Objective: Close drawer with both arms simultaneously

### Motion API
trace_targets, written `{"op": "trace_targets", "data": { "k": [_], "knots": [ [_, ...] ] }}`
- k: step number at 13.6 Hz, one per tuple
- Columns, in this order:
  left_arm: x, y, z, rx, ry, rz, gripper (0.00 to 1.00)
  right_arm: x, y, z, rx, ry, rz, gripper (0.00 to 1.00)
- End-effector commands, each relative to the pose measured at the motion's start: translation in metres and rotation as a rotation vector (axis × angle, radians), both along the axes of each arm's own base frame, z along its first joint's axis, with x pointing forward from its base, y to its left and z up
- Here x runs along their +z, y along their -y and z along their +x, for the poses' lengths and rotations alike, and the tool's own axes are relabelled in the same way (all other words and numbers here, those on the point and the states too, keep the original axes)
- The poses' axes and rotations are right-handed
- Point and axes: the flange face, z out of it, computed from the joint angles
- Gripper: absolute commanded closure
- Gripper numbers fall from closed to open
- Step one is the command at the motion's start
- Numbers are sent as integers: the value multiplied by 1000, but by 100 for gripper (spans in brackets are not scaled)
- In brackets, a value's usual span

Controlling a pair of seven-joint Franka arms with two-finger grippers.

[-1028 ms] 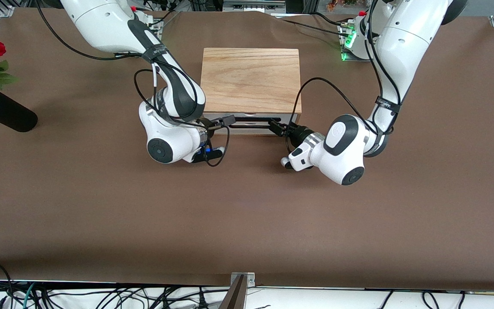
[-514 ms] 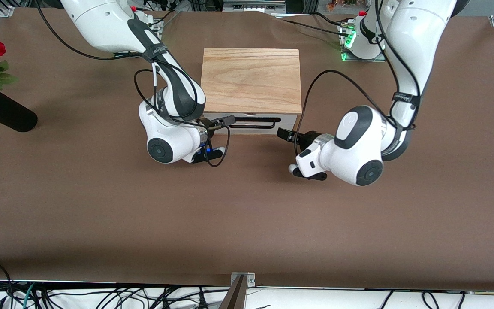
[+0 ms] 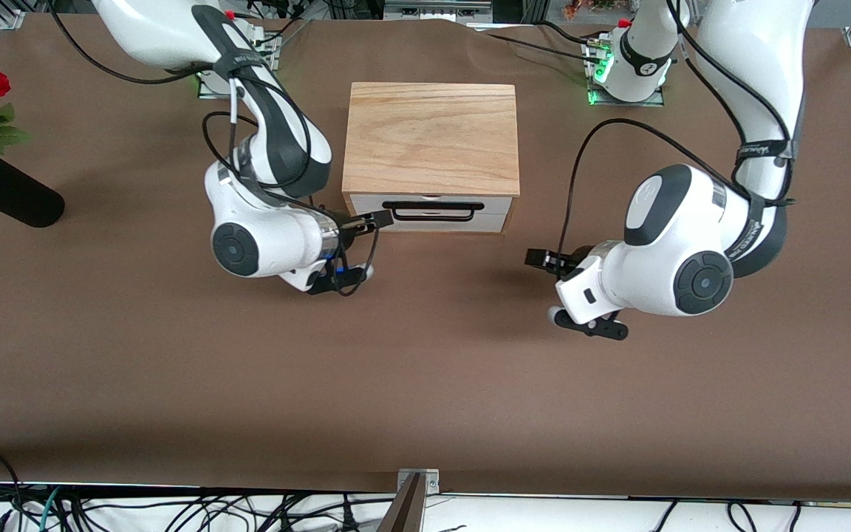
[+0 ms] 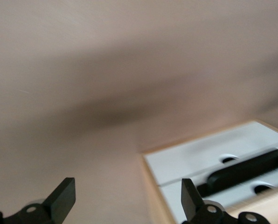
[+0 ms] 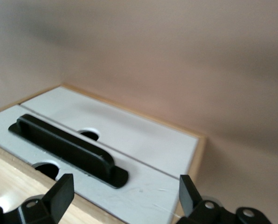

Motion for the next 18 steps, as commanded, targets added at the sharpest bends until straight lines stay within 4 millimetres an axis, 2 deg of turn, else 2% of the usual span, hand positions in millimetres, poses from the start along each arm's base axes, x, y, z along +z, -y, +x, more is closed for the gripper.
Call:
{"op": "trace_targets", "data": {
  "k": [1, 3, 4, 6, 7, 10, 11, 13, 14, 15, 18],
  "knots": [
    [48, -20, 11, -15, 140, 116, 0, 41, 34, 31, -43, 115, -37, 0],
    [75, -57, 17, 35, 180, 136, 0, 71, 69, 59, -104, 195, -52, 0],
    [95, -71, 15, 60, 201, 140, 0, 81, 92, 72, -135, 236, -83, 0],
    [147, -101, 7, 108, 277, 167, 0, 99, 123, 90, -157, 328, -139, 0],
    [157, -109, 4, 111, 295, 193, 0, 107, 139, 95, -149, 357, -173, 0],
    [198, -116, -33, 102, 247, 289, 0, 112, 177, 101, -180, 350, -239, 0],
    [200, -119, -47, 108, 220, 306, 0, 126, 194, 102, -212, 368, -250, 0],
    [200, -144, -78, 133, 203, 292, 0, 159, 231, 103, -279, 423, -271, 0],
    [197, -149, -93, 146, 220, 272, 0, 180, 252, 101, -312, 452, -268, 0],
    [191, -172, -103, 189, 243, 258, 0, 197, 265, 95, -320, 476, -280, 0],
    [187, -210, -129, 117, 276, 235, 0, 227, 289, 71, -291, 520, -381, 0]
  ]
}}
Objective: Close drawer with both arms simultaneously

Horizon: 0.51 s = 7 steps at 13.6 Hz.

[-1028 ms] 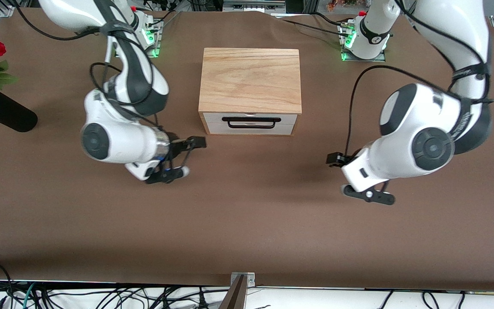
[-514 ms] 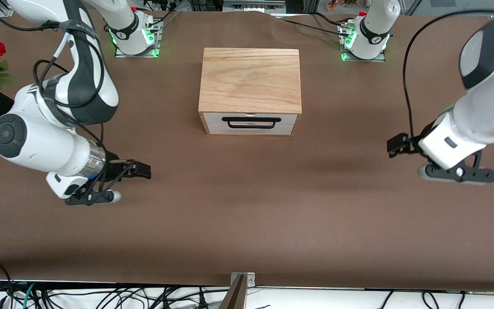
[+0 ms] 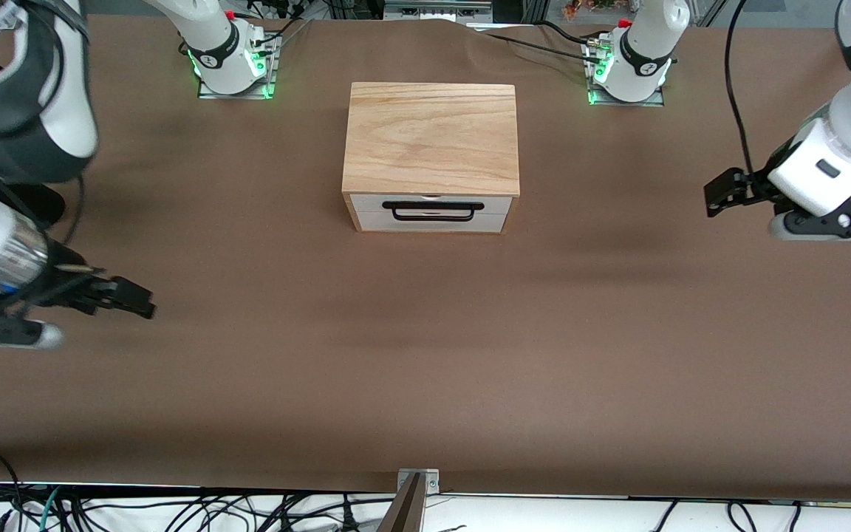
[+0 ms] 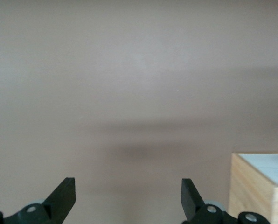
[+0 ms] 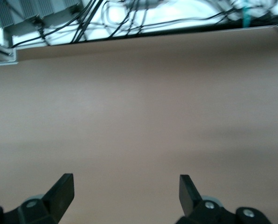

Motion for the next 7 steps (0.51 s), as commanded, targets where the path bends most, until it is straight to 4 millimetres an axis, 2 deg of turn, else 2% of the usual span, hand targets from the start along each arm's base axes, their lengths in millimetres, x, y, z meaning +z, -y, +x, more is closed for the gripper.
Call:
{"op": "trace_targets", "data": {
  "k": [1, 3, 7],
  "knots": [
    [-3, -27, -35, -43, 14, -14, 0, 18, 14, -29, 24, -3, -70, 0],
    [-4, -28, -34, -43, 12, -14, 0, 22, 29, -51, 28, -23, -68, 0],
    [-1, -23, -27, -39, 4, -17, 0, 22, 37, -84, 81, -61, -70, 0]
  ]
}}
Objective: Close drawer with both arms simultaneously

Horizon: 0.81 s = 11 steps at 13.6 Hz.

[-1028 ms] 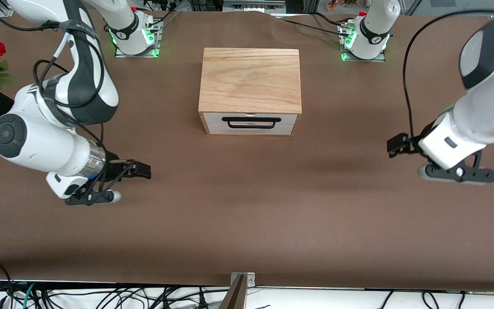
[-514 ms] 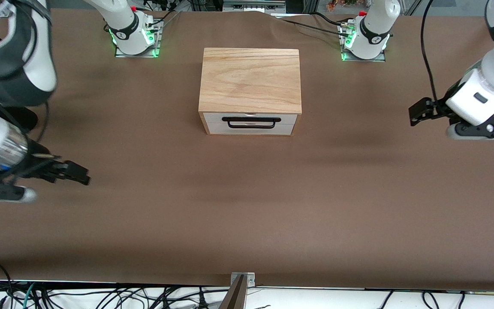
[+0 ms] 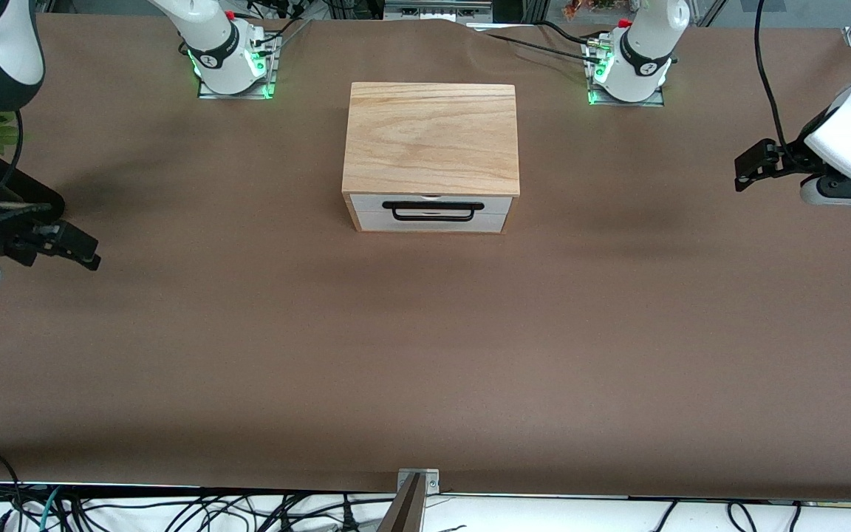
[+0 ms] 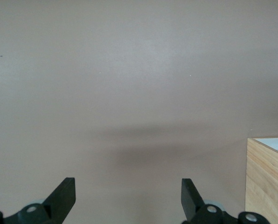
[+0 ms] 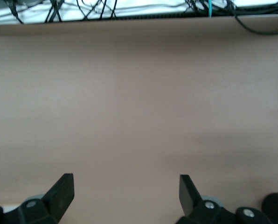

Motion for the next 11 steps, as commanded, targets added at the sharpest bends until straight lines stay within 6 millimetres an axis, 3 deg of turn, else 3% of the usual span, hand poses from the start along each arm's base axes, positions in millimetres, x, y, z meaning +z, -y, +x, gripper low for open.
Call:
{"op": "trace_targets", "data": {
  "k": [1, 11],
  "knots": [
    [1, 2, 3, -7, 5, -15, 0, 1, 6, -28, 80, -24, -17, 0],
    [2, 3, 2, -12, 7, -7, 0, 6, 6, -18, 82, -72, -23, 0]
  ]
}}
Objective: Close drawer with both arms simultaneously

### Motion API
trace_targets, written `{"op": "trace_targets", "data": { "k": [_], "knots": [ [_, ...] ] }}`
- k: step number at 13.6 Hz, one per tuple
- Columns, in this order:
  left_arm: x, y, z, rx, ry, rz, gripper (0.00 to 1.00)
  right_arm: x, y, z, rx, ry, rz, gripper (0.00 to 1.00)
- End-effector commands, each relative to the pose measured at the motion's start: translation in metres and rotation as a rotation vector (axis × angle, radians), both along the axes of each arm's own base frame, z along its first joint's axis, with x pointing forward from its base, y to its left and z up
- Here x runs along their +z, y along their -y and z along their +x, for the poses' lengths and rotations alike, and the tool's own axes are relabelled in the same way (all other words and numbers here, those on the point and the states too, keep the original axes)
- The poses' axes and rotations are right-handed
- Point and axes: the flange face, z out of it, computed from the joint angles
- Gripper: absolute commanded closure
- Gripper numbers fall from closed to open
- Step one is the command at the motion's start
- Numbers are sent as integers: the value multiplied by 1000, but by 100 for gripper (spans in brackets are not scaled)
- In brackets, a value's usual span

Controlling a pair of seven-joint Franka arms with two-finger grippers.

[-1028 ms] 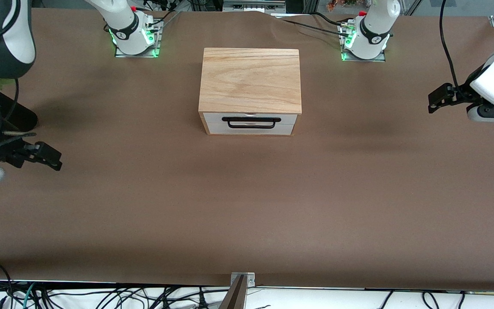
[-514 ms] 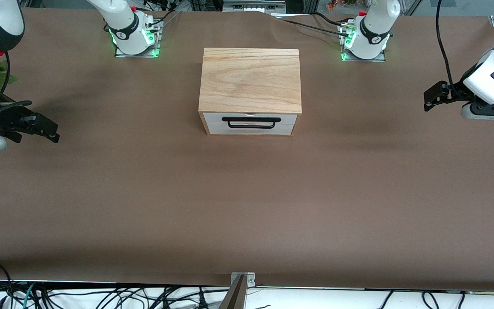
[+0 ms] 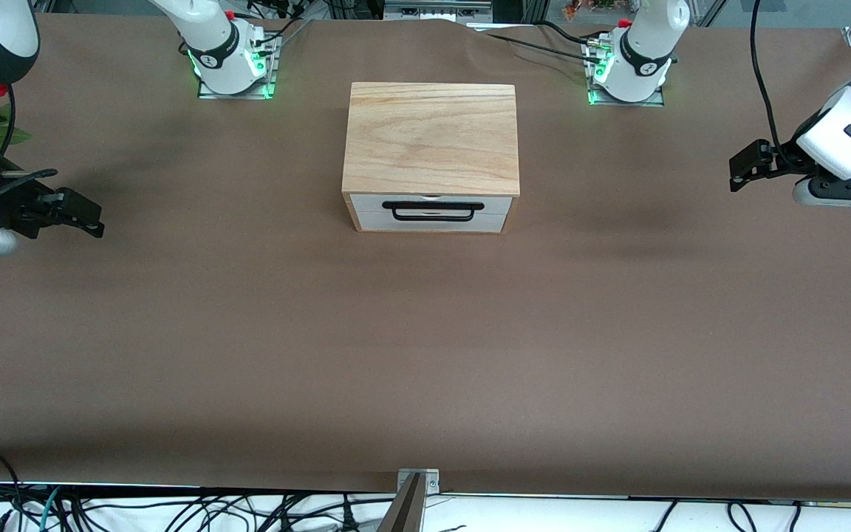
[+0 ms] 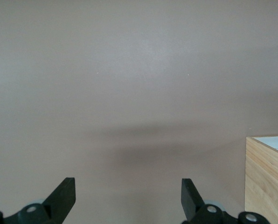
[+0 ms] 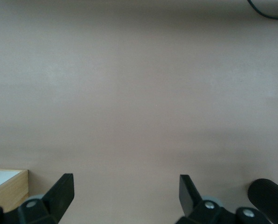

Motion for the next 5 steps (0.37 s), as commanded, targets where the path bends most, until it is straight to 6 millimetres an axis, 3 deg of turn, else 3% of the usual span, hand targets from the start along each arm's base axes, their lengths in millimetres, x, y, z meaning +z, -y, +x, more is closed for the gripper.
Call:
{"op": "trace_targets", "data": {
  "k": [1, 5],
  "knots": [
    [4, 0, 2, -6, 10, -5, 0, 5, 0, 2, 10, -7, -10, 0],
    [4, 2, 2, -11, 10, -5, 0, 5, -2, 1, 13, -9, -9, 0]
  ]
}}
